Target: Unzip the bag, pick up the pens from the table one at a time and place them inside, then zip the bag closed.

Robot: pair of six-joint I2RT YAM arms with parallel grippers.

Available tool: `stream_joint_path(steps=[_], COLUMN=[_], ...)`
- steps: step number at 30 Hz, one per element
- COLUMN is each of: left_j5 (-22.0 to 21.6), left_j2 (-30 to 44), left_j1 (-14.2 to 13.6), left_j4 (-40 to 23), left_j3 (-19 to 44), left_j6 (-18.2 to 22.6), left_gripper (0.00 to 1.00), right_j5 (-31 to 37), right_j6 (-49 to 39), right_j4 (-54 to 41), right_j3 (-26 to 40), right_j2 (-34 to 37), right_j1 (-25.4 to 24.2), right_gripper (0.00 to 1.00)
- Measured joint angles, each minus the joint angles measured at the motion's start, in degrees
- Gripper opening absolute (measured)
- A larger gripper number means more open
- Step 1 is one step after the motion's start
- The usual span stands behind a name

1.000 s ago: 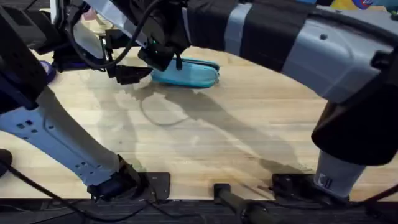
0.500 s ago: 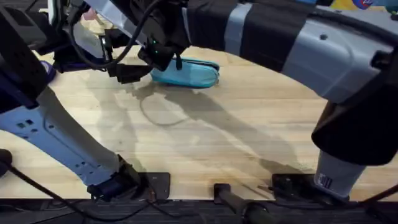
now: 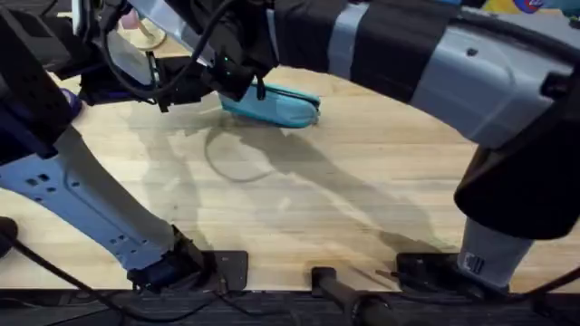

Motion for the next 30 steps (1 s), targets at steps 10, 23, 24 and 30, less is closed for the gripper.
stream_joint_path(steps=[10,23,24,30], left_j5=[-0.3,0.0,0.0,0.0], left_j2=[0.0,0.0,0.0,0.0], left_j1=[0.1,0.1,0.1,0.1], left_j4=[0.5,0.5,0.5,0.5], left_j3=[0.0,0.0,0.0,0.0], left_j6=[0.0,0.0,0.0,0.0], left_gripper=[0.042,0.041,0.041,0.041], right_j5=[0.2,0.2,0.2,0.2], right_j6=[0.0,0.0,0.0,0.0], right_j4=[0.0,0.2,0.2,0.1], right_j3=[1.3,1.4,1.4,1.4], right_j2=[0.0,0.0,0.0,0.0], right_j1=[-0.1,-0.1,-0.1,-0.1], right_gripper=[0.031,0.030,0.030,0.030])
